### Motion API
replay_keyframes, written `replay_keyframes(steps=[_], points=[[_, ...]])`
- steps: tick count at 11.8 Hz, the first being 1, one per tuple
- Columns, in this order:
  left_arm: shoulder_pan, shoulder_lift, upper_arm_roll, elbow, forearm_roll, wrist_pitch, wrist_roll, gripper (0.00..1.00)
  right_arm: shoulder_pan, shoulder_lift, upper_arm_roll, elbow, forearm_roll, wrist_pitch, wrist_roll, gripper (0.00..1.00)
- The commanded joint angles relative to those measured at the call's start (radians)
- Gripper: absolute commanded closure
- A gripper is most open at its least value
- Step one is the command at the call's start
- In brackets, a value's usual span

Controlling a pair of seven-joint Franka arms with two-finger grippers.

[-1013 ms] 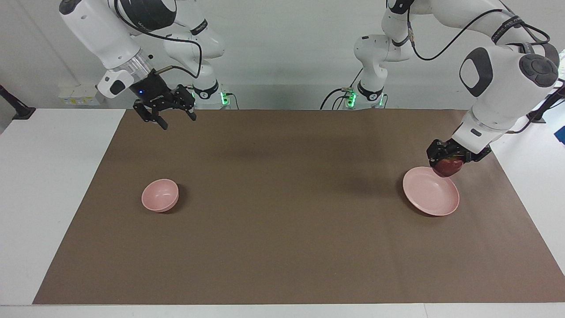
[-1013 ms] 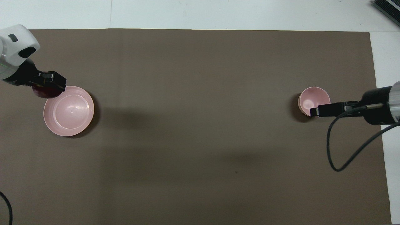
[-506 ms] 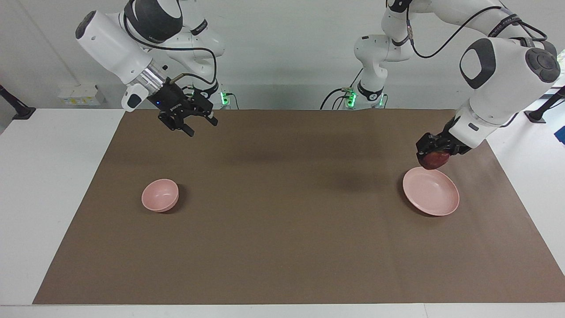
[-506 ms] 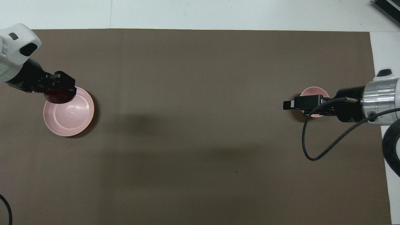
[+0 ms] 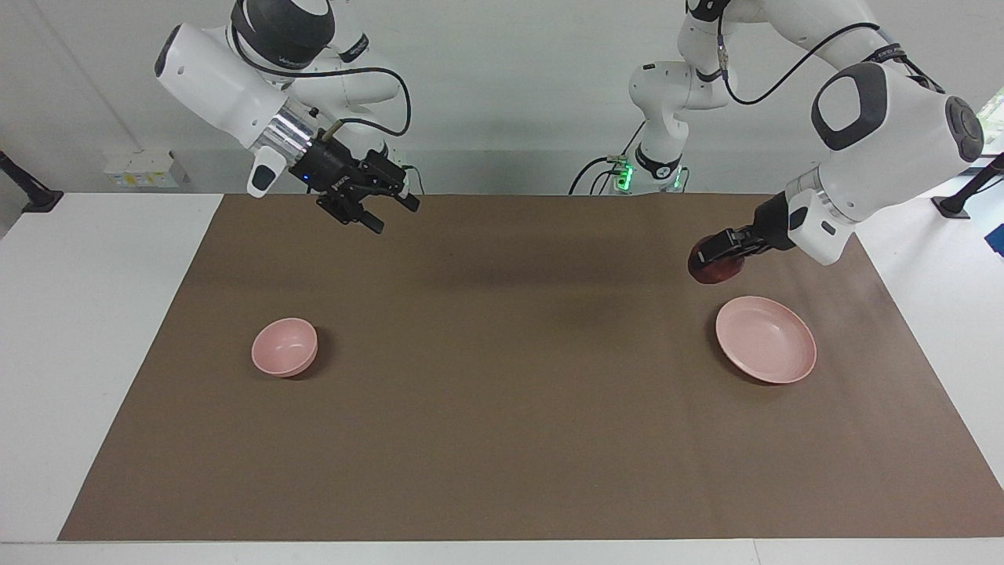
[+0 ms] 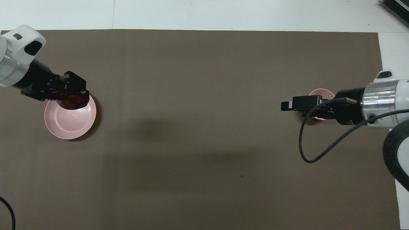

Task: Move apple from plate to bowl
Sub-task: 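Carry the apple with the left gripper while the right gripper approaches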

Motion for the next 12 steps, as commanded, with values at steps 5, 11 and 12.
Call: replay_keyframes(steps=[5, 11, 12], points=[[-0.038, -0.042, -0.001, -0.101, -0.3, 0.052, -0.285, 1.0, 0.05, -0.031, 0.002, -0.023, 0.276, 0.004, 0.242, 0.0], [-0.116, -0.062, -0.011, -0.23, -0.527, 0.05, -0.463, 1.0, 0.104, -0.039, 0.006, -0.025, 0.349, 0.039, 0.318, 0.0], [-0.119, -0.059, -0.014, -0.24, -0.579, 0.047, -0.466, 1.0, 0.124, -0.041, 0.006, -0.028, 0.35, 0.057, 0.329, 0.0]])
